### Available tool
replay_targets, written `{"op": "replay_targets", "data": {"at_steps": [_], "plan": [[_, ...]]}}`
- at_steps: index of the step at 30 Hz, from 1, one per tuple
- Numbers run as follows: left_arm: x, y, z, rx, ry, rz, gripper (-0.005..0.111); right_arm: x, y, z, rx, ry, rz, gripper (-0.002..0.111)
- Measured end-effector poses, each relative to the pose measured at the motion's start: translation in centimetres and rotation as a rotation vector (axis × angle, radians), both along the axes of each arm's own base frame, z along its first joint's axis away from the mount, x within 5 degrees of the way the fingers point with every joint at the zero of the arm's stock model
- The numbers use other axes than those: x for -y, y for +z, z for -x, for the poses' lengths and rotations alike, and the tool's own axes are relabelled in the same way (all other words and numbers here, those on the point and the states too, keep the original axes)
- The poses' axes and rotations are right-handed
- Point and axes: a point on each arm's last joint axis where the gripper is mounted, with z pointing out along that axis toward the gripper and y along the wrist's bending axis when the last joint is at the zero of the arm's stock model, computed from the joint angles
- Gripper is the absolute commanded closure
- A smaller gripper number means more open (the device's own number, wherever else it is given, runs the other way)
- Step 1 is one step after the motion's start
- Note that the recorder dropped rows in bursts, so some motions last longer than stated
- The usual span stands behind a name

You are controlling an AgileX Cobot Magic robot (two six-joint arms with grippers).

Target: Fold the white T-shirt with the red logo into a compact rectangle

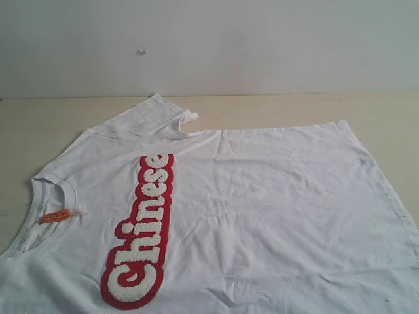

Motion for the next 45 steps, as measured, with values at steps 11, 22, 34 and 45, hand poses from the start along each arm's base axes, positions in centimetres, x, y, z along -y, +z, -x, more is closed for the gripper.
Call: {"op": "replay_targets", "data": {"at_steps": [11, 22, 34, 45], "plan": [[0.0, 0.1, 0.0, 0.013, 0.001, -0.011, 0.107, 0.0, 0.8, -0.2, 0.084, 0.006, 0.047, 0.108], [0.1, 3.8, -0.3, 0.436, -0.011, 0.042, 0.107, -0.1, 3.3, -0.3, 0.366, 0.013, 0.061, 0.108], [0.4, 7.3, 1.0, 0.771, -0.115, 0.545, 0.107, -0.4, 7.2, 0.9, 0.83, 0.063, -0.174, 0.108], [0.8, 13.7, 1.3, 0.854, -0.182, 0.491, 0.107, -0.8, 12.9, 2.9, 0.957, 0.128, -0.229, 0.108]]}}
